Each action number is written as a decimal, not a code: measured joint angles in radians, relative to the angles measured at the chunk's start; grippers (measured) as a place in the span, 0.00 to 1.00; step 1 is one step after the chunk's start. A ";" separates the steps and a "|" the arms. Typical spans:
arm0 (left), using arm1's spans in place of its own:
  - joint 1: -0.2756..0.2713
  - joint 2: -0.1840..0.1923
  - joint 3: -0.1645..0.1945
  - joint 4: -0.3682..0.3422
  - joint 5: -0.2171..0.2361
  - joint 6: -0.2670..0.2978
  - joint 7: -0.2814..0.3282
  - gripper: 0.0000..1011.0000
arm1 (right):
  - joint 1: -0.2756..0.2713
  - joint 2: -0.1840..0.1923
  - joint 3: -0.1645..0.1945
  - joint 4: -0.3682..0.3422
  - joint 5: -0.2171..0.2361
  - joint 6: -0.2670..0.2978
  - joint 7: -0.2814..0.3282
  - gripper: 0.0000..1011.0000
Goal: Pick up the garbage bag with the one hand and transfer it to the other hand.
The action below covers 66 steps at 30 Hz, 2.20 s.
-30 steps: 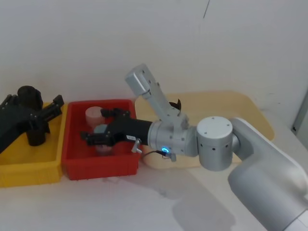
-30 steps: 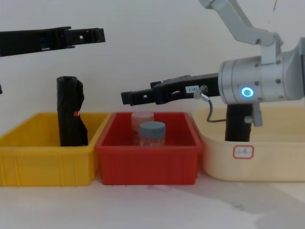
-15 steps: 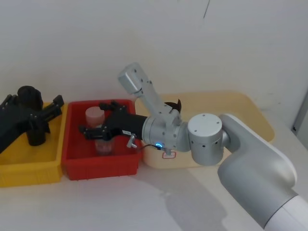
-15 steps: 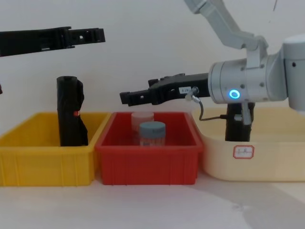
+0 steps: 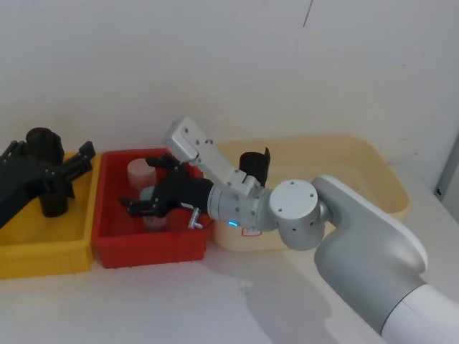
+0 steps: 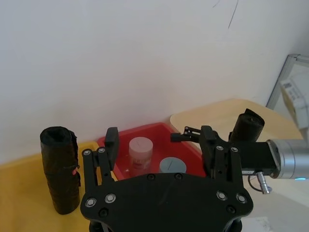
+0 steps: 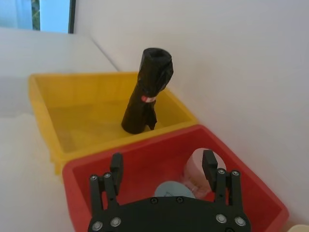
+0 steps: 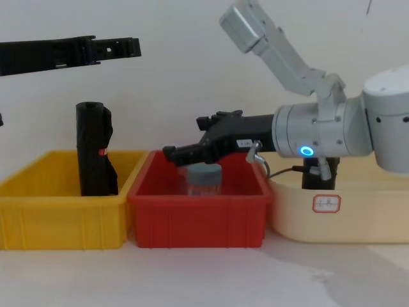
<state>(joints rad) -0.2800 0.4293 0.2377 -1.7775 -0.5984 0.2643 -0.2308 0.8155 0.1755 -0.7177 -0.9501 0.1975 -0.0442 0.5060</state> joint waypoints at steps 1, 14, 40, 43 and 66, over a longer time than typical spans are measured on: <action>0.000 0.000 0.000 0.000 0.000 0.000 0.000 0.99 | 0.003 -0.002 -0.003 0.011 -0.008 -0.011 0.000 0.99; 0.000 0.000 0.000 0.000 0.000 0.000 0.000 0.99 | 0.019 -0.024 0.013 0.069 0.005 -0.002 0.041 0.99; 0.000 0.000 0.000 0.000 0.000 0.000 0.000 0.99 | 0.047 -0.078 0.090 0.142 0.075 0.131 0.053 0.99; 0.000 0.000 0.000 0.000 0.000 0.000 0.000 0.99 | 0.049 -0.079 0.086 0.154 0.067 0.124 0.059 0.99; 0.000 0.000 0.000 0.000 0.000 0.000 0.000 0.99 | 0.063 -0.095 0.087 0.201 0.032 0.104 0.061 0.99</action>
<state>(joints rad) -0.2800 0.4293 0.2377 -1.7774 -0.5984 0.2643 -0.2308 0.8781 0.0807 -0.6302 -0.7490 0.2294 0.0601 0.5670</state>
